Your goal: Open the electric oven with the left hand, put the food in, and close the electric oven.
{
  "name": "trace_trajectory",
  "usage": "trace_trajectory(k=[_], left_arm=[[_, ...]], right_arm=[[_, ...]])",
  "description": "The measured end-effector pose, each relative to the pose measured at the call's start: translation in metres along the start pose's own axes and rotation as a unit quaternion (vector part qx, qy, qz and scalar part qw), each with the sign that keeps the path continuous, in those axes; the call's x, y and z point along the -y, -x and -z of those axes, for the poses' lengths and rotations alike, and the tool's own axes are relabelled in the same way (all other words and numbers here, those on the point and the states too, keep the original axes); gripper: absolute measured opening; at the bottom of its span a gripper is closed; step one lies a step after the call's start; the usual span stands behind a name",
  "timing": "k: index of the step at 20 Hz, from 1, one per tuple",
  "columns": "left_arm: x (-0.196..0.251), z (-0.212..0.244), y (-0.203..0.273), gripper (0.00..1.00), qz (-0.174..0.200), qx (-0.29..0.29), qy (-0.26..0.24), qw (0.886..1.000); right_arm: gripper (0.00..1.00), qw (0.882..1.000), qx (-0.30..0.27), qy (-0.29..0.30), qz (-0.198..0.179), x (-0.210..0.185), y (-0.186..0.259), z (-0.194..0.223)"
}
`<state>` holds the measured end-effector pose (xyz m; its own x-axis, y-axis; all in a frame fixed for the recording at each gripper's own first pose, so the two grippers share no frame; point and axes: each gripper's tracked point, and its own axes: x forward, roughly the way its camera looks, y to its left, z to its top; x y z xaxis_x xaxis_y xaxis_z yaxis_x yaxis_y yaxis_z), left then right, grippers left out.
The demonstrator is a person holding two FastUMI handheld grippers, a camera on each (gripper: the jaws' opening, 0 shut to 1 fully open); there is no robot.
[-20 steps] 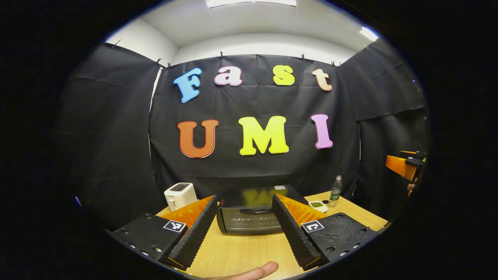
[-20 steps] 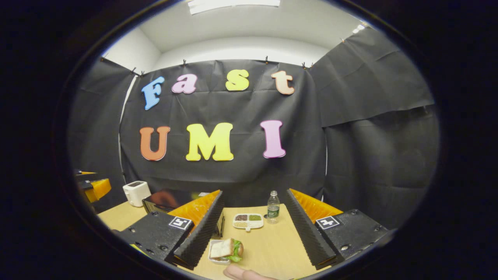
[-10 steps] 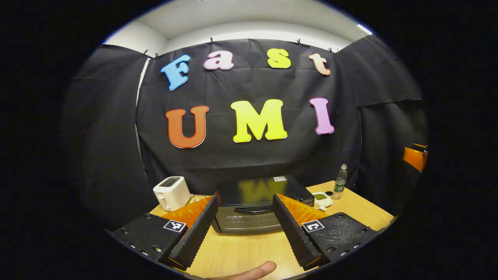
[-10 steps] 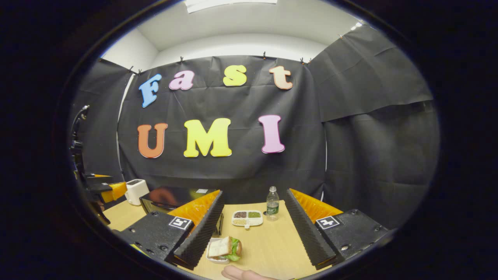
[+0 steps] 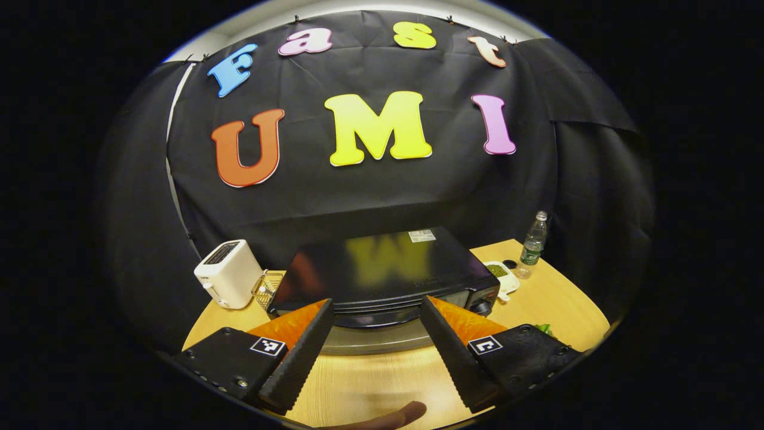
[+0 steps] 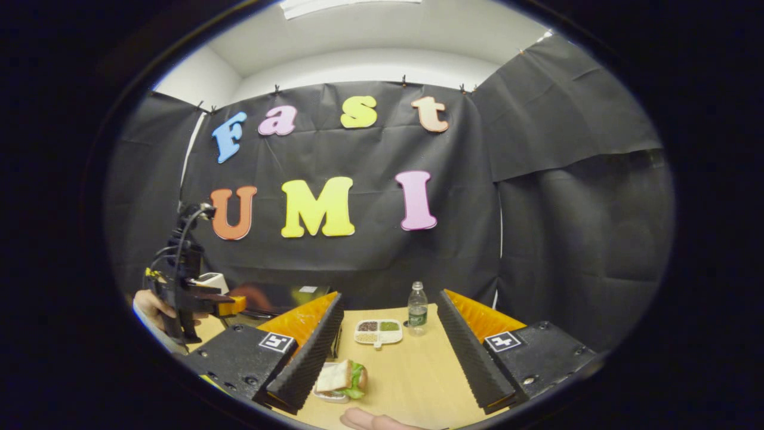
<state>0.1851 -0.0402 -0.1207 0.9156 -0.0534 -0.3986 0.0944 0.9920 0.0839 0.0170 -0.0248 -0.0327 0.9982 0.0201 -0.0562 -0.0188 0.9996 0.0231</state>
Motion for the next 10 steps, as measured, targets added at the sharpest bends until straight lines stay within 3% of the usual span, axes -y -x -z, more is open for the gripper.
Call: trace_trajectory(k=[6,7,8,9,10], left_arm=[[-0.007,0.021,-0.057,0.95,-0.018,-0.065,0.020,0.998],[-0.005,0.031,-0.057,0.96,-0.010,-0.084,0.035,0.996],[-0.004,0.024,-0.061,0.86,-0.009,-0.078,0.045,0.996],[-0.004,0.028,-0.061,0.93,-0.009,-0.080,0.052,0.995],[-0.002,0.035,-0.058,0.92,-0.008,-0.096,0.051,0.994]], right_arm=[[0.93,1.000,0.004,0.000,0.014,0.022,0.004,-0.005],[1.00,1.000,0.010,-0.002,0.014,0.024,0.005,-0.006],[1.00,1.000,0.015,-0.005,0.013,0.025,0.006,-0.009],[1.00,1.000,0.016,-0.006,0.013,0.027,0.007,-0.008],[0.93,1.000,0.017,-0.007,0.014,0.028,0.006,-0.007]])
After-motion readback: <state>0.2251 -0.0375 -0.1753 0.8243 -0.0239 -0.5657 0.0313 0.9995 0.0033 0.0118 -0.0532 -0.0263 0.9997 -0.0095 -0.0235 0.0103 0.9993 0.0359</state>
